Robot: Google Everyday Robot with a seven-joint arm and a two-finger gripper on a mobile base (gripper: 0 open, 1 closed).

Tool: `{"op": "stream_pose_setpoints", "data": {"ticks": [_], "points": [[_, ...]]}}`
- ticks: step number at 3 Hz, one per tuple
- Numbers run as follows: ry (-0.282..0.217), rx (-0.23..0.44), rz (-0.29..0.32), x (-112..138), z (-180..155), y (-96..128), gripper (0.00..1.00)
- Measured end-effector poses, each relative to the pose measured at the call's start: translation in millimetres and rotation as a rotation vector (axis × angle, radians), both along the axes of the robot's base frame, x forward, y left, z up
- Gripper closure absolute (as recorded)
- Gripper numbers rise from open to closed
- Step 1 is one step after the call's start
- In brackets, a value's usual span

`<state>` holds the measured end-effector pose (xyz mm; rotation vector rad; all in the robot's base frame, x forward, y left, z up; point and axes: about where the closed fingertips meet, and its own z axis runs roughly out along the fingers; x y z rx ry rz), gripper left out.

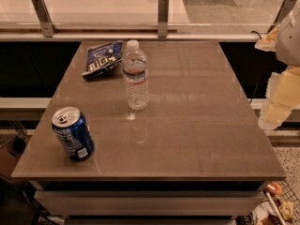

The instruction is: Pick pepsi can

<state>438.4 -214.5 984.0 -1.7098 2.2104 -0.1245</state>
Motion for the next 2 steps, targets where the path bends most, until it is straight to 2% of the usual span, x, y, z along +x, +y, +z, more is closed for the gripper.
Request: {"op": "stream_pose_setpoints", "data": {"ticks": [1, 2], "points": [[0.000, 0.000, 0.000, 0.0, 0.1, 0.0, 0.00], [0.002, 0.060, 0.036, -0.5, -3.6, 4.9, 0.00]]}}
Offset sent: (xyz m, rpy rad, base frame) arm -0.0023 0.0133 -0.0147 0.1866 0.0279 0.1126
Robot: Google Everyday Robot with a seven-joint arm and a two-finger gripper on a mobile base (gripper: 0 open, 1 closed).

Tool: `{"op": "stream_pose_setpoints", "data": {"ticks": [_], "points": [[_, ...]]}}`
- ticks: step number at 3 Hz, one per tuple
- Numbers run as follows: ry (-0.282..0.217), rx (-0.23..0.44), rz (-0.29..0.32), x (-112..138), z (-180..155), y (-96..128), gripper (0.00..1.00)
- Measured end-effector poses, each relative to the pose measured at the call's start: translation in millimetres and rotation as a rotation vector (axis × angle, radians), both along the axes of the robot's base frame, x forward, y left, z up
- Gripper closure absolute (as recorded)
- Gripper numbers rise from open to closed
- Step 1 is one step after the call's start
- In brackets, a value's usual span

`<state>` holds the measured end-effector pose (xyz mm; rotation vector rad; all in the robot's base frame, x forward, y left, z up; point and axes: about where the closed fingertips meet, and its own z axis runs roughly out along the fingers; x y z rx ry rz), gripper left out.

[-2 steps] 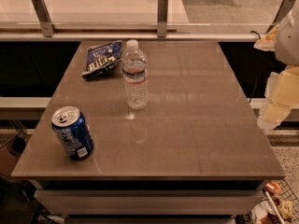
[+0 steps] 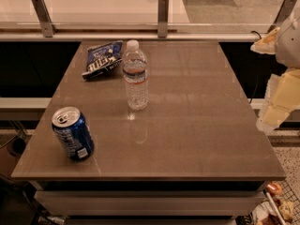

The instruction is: Pick pepsi can

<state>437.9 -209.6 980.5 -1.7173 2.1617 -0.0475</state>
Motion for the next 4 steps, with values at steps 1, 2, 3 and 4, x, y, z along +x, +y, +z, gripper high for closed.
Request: {"op": "stream_pose_setpoints", "data": {"ticks": [1, 2, 3, 4], "points": [[-0.001, 0.104, 0.070, -4.7, -11.8, 17.8, 0.00], [-0.007, 0.220, 0.120, -11.8, -24.8, 40.9, 0.00], [-0.010, 0.354, 0.163, -15.3, -37.8, 69.5, 0.00], [-0.001, 0.493, 0.207, -15.7, -53.4, 101.3, 0.00]]}}
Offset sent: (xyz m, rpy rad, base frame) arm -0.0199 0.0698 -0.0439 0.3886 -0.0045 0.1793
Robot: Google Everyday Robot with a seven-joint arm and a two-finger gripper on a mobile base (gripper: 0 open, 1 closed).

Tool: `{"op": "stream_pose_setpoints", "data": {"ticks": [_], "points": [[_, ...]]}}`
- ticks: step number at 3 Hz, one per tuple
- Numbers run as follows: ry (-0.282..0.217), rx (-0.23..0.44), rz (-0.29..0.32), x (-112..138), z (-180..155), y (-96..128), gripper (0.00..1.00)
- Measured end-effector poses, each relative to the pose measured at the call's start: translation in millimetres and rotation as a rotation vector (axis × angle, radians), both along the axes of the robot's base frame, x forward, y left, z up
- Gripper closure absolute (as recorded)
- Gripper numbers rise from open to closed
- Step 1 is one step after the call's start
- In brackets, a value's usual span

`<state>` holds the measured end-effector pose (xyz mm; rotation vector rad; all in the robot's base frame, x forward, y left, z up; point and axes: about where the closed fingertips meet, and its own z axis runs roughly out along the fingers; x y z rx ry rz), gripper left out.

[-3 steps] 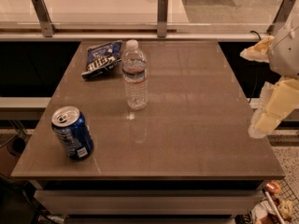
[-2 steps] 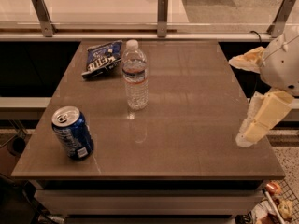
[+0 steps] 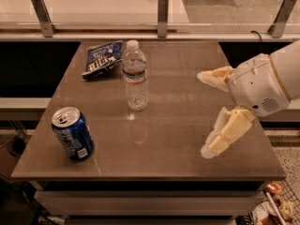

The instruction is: Pick pepsi can

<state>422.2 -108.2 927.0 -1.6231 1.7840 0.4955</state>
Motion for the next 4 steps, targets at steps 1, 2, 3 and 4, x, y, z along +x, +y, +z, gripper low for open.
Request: {"op": "stream_pose_setpoints", "data": {"ticks": [1, 2, 3, 4], "points": [[0.021, 0.121, 0.036, -0.6, -16.9, 25.0, 0.00], [0.031, 0.232, 0.059, -4.4, -29.2, 43.6, 0.00], [0.019, 0.308, 0.080, -9.7, -26.7, 61.1, 0.00], [0.019, 0.308, 0.080, -9.7, -26.6, 61.2, 0.00]]}}
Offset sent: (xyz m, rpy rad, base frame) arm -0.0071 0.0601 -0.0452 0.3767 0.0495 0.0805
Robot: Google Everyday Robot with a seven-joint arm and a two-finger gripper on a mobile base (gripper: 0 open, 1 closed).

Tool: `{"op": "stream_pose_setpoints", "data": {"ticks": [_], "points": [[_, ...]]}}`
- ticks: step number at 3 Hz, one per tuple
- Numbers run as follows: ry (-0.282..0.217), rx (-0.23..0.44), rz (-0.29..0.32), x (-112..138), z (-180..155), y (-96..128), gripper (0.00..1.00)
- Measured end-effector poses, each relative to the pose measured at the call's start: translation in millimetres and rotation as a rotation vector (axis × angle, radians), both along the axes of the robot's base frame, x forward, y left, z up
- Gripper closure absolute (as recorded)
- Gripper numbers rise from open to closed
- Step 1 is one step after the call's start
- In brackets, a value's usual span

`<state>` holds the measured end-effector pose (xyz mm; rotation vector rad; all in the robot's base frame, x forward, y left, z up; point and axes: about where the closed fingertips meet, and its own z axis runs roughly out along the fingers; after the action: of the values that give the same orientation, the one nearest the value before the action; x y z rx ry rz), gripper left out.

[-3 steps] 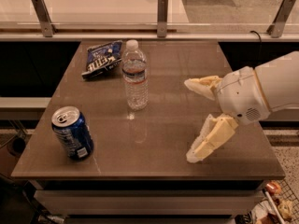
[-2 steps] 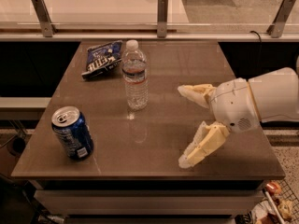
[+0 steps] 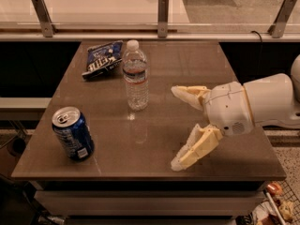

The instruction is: Pick pepsi can

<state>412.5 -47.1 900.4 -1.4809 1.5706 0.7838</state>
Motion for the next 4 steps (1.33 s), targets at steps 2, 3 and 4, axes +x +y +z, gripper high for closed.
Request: {"op": "stream_pose_setpoints", "data": {"ticks": [2, 3, 4], "points": [[0.004, 0.078, 0.026, 11.4, -23.7, 46.5, 0.00], [-0.012, 0.118, 0.038, 10.7, -28.2, 67.5, 0.00], [-0.028, 0.151, 0.054, 3.6, -26.5, 84.9, 0.00]]}}
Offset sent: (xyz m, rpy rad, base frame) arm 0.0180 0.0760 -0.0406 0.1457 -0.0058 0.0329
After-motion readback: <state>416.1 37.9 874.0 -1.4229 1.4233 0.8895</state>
